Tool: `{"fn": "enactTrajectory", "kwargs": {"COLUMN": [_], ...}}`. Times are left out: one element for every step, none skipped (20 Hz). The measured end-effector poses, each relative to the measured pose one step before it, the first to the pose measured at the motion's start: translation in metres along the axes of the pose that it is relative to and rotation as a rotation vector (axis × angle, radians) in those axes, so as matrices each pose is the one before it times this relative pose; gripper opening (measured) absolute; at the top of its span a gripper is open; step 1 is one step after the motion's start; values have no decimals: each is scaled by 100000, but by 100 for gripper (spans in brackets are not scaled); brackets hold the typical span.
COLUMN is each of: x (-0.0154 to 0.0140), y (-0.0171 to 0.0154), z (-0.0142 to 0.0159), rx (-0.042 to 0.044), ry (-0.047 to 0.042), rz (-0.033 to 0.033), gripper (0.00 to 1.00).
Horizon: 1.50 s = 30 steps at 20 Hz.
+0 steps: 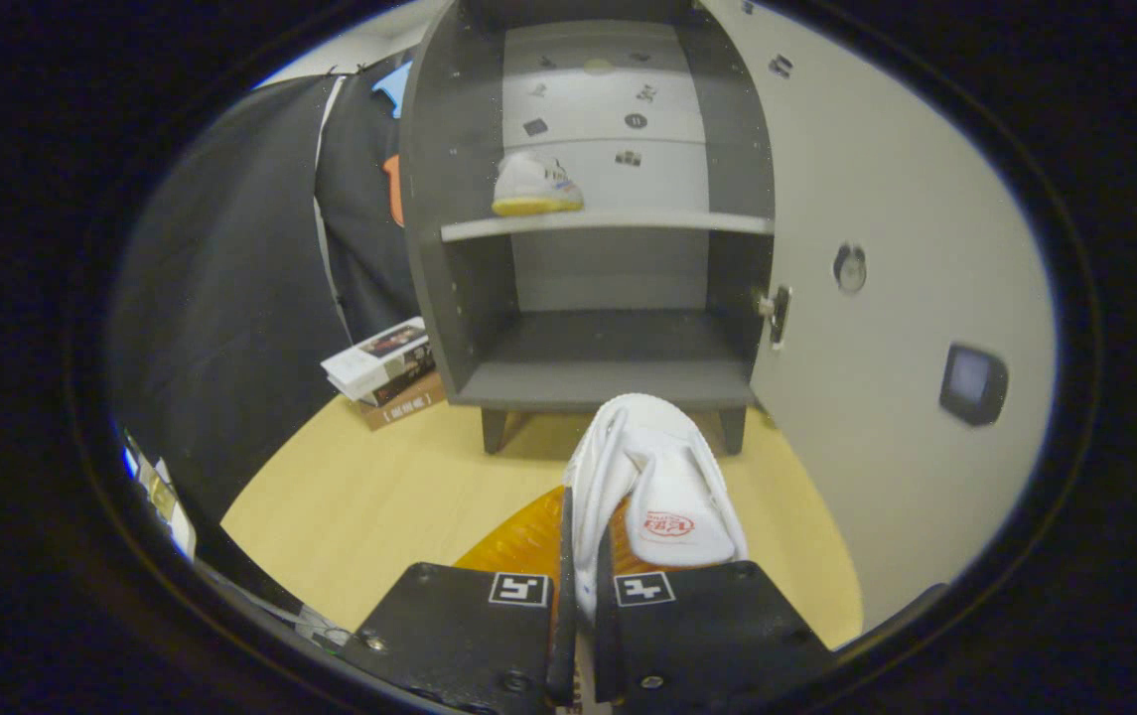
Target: Open the shoe cabinet door, grab the shoes and put them into the shoe cabinet, then close the shoe cabinet door.
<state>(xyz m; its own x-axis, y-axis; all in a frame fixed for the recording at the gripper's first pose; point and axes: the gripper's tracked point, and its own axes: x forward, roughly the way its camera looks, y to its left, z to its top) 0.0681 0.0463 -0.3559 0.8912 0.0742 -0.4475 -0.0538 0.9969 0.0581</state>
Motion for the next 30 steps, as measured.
{"fn": "enactTrajectory", "kwargs": {"x": [-805, -342, -185, 130, 491, 759, 1023, 1245, 1216, 1470, 1764, 1598, 1543, 1706, 1869, 1704, 1781, 1702, 1622, 1455, 1325, 1137, 1101, 763, 800, 145, 382, 115, 300, 370], "y": [-135, -357, -395, -405, -402, -443, -287, -252, -102, -9, -40, -375, -15, 280, 94, -247, -164, -35, -135, -122, -135, -206, -44, -58, 36, 47, 235, 388, 251, 180], "z": [2896, 2726, 2607, 2302, 2647, 2205, 1852, 1559, 1260, 1168, 1162, 807, 600, 342, 306, 26, 115, 90, -150, -273, -493, -465, -357, -402, -207, -189, 22, -577, -318, -258], "rx": [-1322, -1792, -1648, -1800, -1660, -1300, -1207, -1029, -494, -399, -1170, -1426, -819, -298, -449, -333, 261, -448, -443, -24, 294, 104, -1438, -769, -438, -180, 1520, 1359, 884, 1242], "ry": [-4176, -3825, -3823, -3437, -4049, -2996, -1758, -1541, -426, -962, -756, -517, 134, 121, 912, 1034, 891, 592, 1311, 1591, 1838, 1465, 1795, 1491, 2073, 2380, 1942, 3681, 3864, 2587], "rz": [-705, -1121, -1194, -1285, -1075, -851, -670, -497, 31, 112, -679, -1187, -569, 438, 253, -428, -604, -244, -411, -150, -331, -400, -287, -310, -252, 164, 1128, 1632, 1073, 539], "gripper": [11, 11, 11, 11, 11, 11, 11, 11, 11, 11, 11, 11, 11, 11, 11, 11, 11, 11, 11, 11, 11, 11, 11, 11, 11, 11, 11, 11, 11, 11]}}
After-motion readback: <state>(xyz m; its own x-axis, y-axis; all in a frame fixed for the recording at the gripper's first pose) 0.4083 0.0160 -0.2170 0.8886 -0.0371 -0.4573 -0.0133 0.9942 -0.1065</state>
